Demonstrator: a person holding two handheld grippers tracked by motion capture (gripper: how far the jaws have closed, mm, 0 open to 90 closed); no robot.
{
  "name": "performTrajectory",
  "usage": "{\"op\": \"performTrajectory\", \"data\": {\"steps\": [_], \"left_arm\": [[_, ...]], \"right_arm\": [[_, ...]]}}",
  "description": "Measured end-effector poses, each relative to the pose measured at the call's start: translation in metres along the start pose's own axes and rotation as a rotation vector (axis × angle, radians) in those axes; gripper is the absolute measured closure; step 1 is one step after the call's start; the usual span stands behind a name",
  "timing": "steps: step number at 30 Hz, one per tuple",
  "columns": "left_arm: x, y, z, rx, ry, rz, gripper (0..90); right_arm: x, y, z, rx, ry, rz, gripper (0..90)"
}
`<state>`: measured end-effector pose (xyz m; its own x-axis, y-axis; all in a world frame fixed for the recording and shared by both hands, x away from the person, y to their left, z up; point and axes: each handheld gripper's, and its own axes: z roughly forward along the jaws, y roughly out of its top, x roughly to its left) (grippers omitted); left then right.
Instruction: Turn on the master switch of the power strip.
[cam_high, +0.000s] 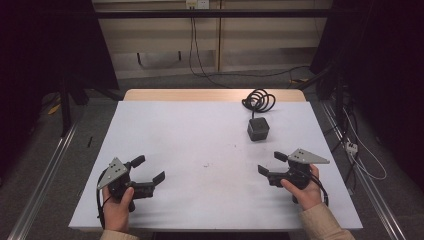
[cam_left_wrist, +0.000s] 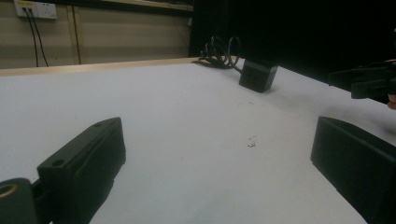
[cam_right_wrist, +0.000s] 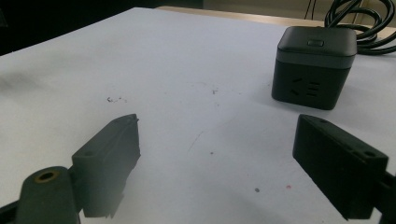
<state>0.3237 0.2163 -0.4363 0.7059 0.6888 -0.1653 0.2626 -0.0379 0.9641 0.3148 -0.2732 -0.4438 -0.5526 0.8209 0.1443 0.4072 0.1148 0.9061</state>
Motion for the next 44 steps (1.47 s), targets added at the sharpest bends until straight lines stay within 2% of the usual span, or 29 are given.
{"op": "performTrajectory", "data": {"steps": [25, 44], "left_arm": [[0.0, 0.0, 0.0, 0.003, 0.0, -0.001, 2.8], [0.0, -0.001, 0.001, 0.006, 0.002, -0.005, 2.8]], "right_arm": [[0.0, -0.013, -0.02, -0.003, -0.006, -0.01, 14.5], [-0.007, -0.022, -0.032, 0.009, -0.024, -0.009, 14.1]]}}
